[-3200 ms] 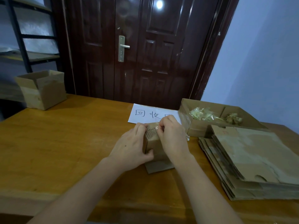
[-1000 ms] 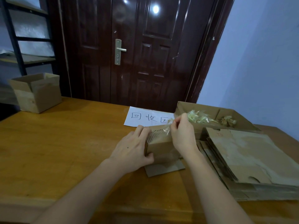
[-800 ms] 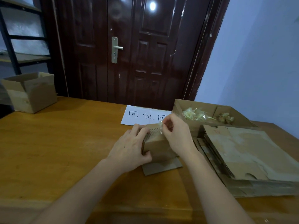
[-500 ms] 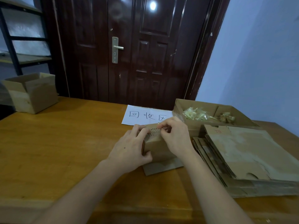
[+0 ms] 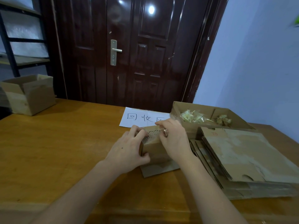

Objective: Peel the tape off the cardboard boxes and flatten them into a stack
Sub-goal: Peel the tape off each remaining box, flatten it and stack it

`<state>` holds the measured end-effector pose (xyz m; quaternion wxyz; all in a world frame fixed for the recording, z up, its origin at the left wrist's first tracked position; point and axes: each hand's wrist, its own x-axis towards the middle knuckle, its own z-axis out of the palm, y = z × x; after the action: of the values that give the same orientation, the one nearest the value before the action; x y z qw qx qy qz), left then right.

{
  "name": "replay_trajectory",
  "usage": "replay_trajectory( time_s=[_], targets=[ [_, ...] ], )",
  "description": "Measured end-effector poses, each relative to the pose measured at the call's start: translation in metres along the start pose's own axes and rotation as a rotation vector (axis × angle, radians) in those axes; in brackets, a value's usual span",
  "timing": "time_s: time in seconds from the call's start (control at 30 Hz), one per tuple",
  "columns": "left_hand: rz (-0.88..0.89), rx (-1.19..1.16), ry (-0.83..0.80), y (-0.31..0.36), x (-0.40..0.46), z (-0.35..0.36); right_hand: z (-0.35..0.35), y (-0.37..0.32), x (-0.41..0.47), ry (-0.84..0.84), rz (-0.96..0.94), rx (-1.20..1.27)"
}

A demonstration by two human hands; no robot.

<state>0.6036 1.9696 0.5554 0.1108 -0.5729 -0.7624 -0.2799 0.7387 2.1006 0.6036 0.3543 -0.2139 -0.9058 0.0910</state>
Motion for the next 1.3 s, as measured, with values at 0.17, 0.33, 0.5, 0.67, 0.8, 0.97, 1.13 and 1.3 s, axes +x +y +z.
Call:
replay_trajectory(
  time_s=[0.17,0.33,0.5,0.67,0.8,0.97,1.13,1.3],
  targets=[
    [-0.003,-0.014,0.006,0.001,-0.002,0.001,-0.007,0.001,0.001,-0.014,0.020,-0.025],
    [-0.004,-0.018,0.007,0.000,-0.003,0.001,-0.008,0.007,0.002,0.055,0.041,-0.065],
    [0.000,-0.020,0.011,-0.001,-0.001,0.003,-0.008,0.011,0.007,0.029,0.108,0.062],
    [0.004,-0.017,0.014,-0.002,-0.001,0.004,-0.013,0.010,0.008,-0.063,0.156,0.112],
    [0.008,0.063,0.041,0.002,0.002,0.004,-0.011,0.012,0.005,-0.134,0.162,0.107],
    [-0.027,0.133,0.096,0.019,0.026,0.004,-0.005,0.016,0.008,-0.025,0.172,0.009],
    [-0.040,0.127,-0.074,0.023,0.045,0.002,-0.015,0.032,0.014,0.067,0.201,0.024],
    [0.017,0.125,-0.229,0.008,0.053,-0.008,-0.030,0.053,0.013,0.206,0.200,-0.003]
  ],
)
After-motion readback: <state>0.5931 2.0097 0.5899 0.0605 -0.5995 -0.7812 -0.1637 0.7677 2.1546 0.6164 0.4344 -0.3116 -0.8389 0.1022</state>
